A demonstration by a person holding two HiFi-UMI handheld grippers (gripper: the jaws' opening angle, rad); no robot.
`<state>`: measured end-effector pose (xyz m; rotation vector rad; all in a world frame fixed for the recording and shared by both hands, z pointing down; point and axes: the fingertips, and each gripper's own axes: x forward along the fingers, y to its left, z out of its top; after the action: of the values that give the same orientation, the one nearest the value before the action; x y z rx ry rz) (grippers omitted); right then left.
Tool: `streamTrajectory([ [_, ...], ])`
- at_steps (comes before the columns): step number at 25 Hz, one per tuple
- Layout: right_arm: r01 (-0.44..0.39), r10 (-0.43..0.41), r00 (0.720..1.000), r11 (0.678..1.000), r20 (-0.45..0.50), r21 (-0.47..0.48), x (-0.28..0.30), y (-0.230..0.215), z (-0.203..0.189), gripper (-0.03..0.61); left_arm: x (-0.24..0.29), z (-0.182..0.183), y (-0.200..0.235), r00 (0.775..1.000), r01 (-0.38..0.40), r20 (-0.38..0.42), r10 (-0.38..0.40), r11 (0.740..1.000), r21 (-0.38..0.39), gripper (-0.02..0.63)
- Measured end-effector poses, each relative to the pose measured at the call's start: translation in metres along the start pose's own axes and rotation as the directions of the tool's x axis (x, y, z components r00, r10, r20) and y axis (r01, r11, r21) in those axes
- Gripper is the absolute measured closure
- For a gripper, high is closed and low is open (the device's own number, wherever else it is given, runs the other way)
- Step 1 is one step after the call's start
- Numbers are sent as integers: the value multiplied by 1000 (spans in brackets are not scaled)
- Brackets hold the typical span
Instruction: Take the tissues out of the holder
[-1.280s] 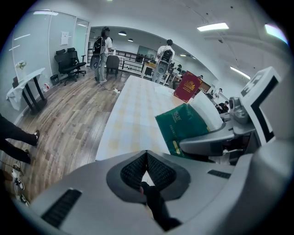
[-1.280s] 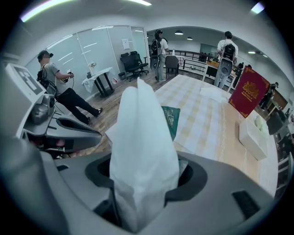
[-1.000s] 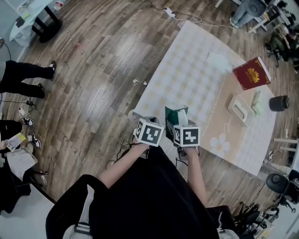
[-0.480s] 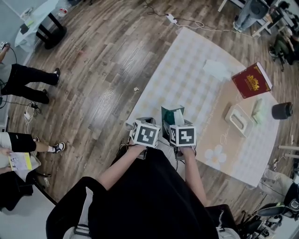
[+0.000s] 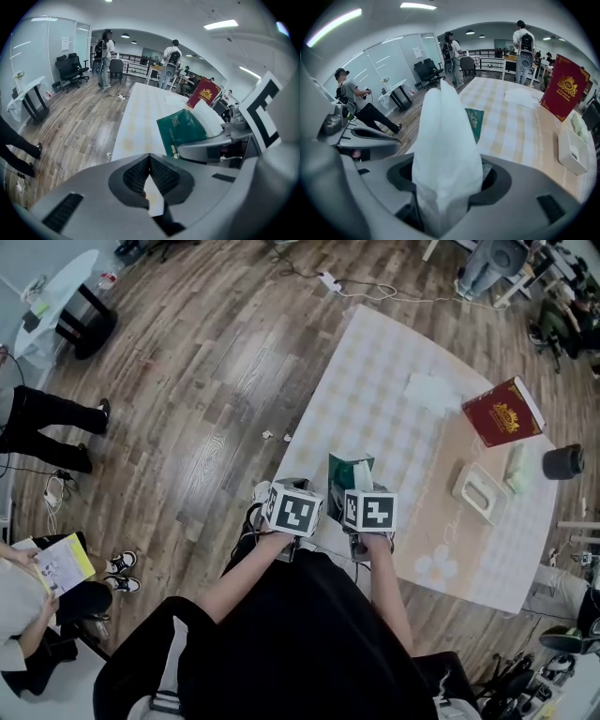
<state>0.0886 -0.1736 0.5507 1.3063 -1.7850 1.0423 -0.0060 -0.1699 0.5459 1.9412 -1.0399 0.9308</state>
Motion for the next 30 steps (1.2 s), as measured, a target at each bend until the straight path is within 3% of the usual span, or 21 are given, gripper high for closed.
streamTrajectory([
  [10,125,-125,992,982,-8,141,39,-6,64,282,17,57,50,994,97,-55,-92,989,108,613],
  [18,212,-207,977,956,-46,202,66,-18,96,282,28,75,74,982,168,-114,-152,975,146,612],
  [23,245,-229,968,951,-102,187,86,-22,105,281,34,83,91,975,197,-138,-176,968,155,612],
  [30,282,-265,949,956,-170,85,108,-14,113,272,41,95,111,963,237,-165,-211,959,156,613],
])
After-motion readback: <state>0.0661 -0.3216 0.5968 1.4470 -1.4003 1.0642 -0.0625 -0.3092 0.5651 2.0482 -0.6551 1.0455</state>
